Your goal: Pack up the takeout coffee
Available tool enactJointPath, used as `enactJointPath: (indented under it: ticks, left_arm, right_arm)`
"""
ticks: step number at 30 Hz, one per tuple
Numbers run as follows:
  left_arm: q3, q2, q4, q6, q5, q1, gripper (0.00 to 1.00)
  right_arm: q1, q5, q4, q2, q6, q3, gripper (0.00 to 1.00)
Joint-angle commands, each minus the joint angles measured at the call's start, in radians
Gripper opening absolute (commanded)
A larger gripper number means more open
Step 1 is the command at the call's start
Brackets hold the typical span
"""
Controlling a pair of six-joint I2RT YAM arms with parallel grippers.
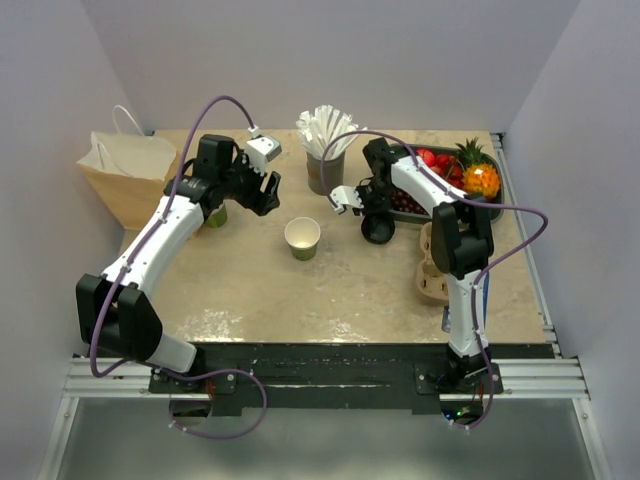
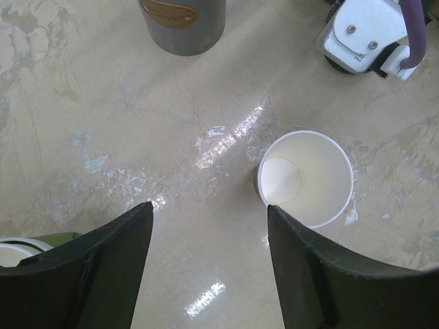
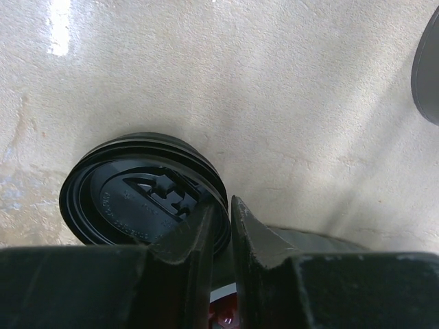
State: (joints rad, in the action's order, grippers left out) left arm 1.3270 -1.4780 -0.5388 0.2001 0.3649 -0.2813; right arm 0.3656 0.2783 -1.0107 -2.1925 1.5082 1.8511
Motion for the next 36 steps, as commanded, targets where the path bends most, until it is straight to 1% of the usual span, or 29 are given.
enactJointPath:
  ticks: [1, 6, 9, 11, 12, 14, 17, 19, 22, 23, 25, 26, 27, 28, 29, 30, 31, 32, 33, 34, 35, 36]
  left_arm:
    - [-0.003, -0.001, 0.049, -0.013, 0.028, 0.010, 0.72]
    - [-0.006, 0.001, 0.048, -0.013, 0.032, 0.011, 0.72]
    - [-0.014, 0.004, 0.046, -0.013, 0.037, 0.011, 0.72]
    - [-0.020, 0.007, 0.046, -0.016, 0.045, 0.011, 0.72]
    - [-0.020, 0.007, 0.046, -0.019, 0.049, 0.011, 0.72]
    - [-0.018, 0.008, 0.049, -0.024, 0.054, 0.010, 0.71]
    - [-0.020, 0.016, 0.060, -0.051, 0.049, 0.010, 0.71]
    - [-0.028, 0.025, 0.077, -0.085, 0.054, 0.010, 0.71]
    - [-0.069, 0.051, 0.123, -0.123, 0.100, 0.010, 0.71]
    - [-0.104, 0.079, 0.147, -0.132, 0.130, 0.008, 0.71]
    - [-0.152, 0.116, 0.253, -0.157, 0.167, 0.007, 0.71]
    - [-0.199, 0.157, 0.299, -0.169, 0.210, 0.007, 0.71]
    - [-0.224, 0.175, 0.392, -0.188, 0.239, 0.004, 0.71]
    - [-0.245, 0.189, 0.433, -0.194, 0.264, 0.002, 0.71]
    - [-0.271, 0.203, 0.468, -0.221, 0.302, -0.004, 0.72]
    - [-0.281, 0.202, 0.523, -0.229, 0.316, -0.009, 0.72]
    - [-0.284, 0.200, 0.557, -0.234, 0.328, -0.016, 0.72]
    - [-0.294, 0.196, 0.582, -0.229, 0.338, -0.036, 0.76]
    - [-0.299, 0.197, 0.623, -0.222, 0.330, -0.048, 0.76]
    - [-0.302, 0.197, 0.638, -0.219, 0.318, -0.077, 0.77]
    - [-0.298, 0.191, 0.649, -0.217, 0.295, -0.091, 0.77]
    - [-0.295, 0.185, 0.664, -0.217, 0.289, -0.101, 0.77]
  right_arm:
    - [0.004, -0.002, -0.009, 0.025, -0.005, 0.023, 0.14]
    - [0.004, -0.001, -0.012, 0.045, -0.019, 0.019, 0.07]
    - [0.006, -0.005, -0.028, 0.088, -0.034, 0.005, 0.04]
    - [0.006, -0.005, -0.034, 0.138, -0.046, -0.016, 0.02]
    - [0.004, -0.008, -0.022, 0.161, -0.063, -0.053, 0.00]
    - [0.004, -0.002, 0.016, 0.224, -0.085, -0.095, 0.00]
    - [0.003, 0.015, 0.066, 0.282, -0.150, -0.151, 0.00]
    - [0.004, 0.028, 0.093, 0.304, -0.222, -0.180, 0.00]
    - [0.004, 0.062, 0.168, 0.349, -0.334, -0.216, 0.00]
    - [0.004, 0.074, 0.214, 0.359, -0.367, -0.223, 0.00]
    - [0.006, 0.088, 0.263, 0.388, -0.483, -0.225, 0.00]
    - [0.007, 0.096, 0.335, 0.402, -0.538, -0.222, 0.00]
    - [0.012, 0.099, 0.383, 0.431, -0.677, -0.225, 0.00]
    - [0.016, 0.095, 0.433, 0.450, -0.745, -0.231, 0.00]
    - [0.022, 0.087, 0.533, 0.465, -0.808, -0.236, 0.00]
    - [0.048, 0.050, 0.584, 0.483, -0.916, -0.257, 0.00]
    - [0.062, 0.032, 0.634, 0.523, -0.963, -0.272, 0.00]
    - [0.078, 0.019, 0.718, 0.540, -0.992, -0.288, 0.00]
    - [0.108, 0.009, 0.751, 0.560, -1.026, -0.318, 0.00]
    - [0.125, -0.016, 0.783, 0.592, -1.036, -0.334, 0.00]
    - [0.140, -0.027, 0.843, 0.609, -1.045, -0.370, 0.00]
    - [0.166, -0.036, 0.868, 0.623, -1.052, -0.391, 0.00]
